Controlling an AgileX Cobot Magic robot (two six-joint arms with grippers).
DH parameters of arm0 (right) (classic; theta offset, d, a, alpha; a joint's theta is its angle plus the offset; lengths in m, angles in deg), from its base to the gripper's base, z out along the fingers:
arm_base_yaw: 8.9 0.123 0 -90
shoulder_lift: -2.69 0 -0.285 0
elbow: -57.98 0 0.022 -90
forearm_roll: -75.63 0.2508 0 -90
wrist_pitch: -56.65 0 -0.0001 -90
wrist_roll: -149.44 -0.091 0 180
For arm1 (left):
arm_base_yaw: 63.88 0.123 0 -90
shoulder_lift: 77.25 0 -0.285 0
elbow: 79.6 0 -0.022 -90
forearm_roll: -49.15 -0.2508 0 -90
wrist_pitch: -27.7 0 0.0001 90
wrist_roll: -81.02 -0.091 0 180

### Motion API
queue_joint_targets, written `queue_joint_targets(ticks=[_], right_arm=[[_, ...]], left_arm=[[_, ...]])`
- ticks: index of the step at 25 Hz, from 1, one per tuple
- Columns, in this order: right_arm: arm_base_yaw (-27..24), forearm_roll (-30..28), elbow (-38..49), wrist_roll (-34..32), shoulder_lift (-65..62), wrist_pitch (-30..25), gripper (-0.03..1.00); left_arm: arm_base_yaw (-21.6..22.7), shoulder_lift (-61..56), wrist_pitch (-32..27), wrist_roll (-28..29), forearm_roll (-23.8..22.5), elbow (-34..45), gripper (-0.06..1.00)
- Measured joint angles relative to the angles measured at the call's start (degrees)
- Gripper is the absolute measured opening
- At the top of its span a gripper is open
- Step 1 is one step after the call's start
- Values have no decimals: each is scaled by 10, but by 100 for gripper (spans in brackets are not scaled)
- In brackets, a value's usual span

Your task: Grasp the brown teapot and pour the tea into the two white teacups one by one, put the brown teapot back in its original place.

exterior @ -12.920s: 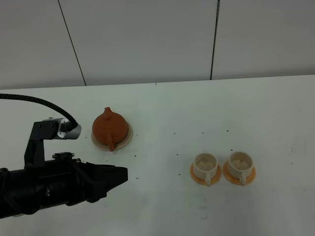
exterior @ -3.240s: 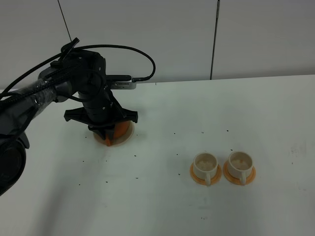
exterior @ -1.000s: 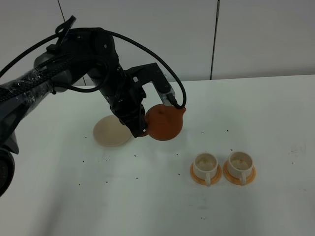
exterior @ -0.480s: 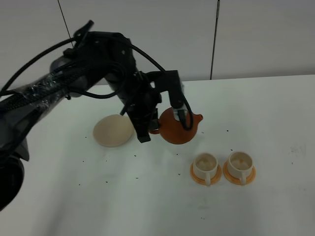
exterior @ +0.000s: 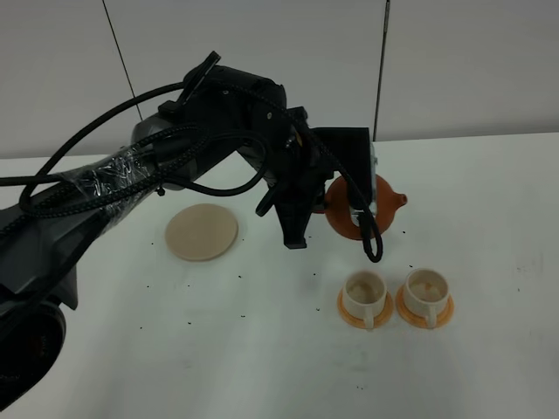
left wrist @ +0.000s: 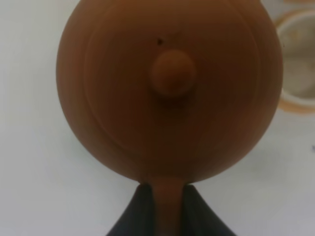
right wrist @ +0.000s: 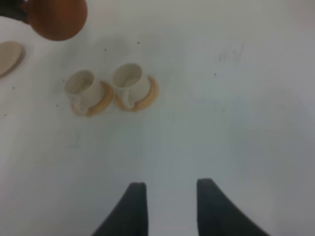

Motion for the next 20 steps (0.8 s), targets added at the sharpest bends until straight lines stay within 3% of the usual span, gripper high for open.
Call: queue_joint_targets(ticks=[5, 11, 20], right_arm=[[0, 0, 0, 0, 0, 0, 24], [0, 0, 0, 0, 0, 0, 24], [0, 0, 0, 0, 0, 0, 24]], left_arm=[[-20, 8, 39, -20, -5, 0, 17], [-41, 39, 95, -26, -48, 0, 17], [-48, 50, 131, -67, -81, 0, 17]])
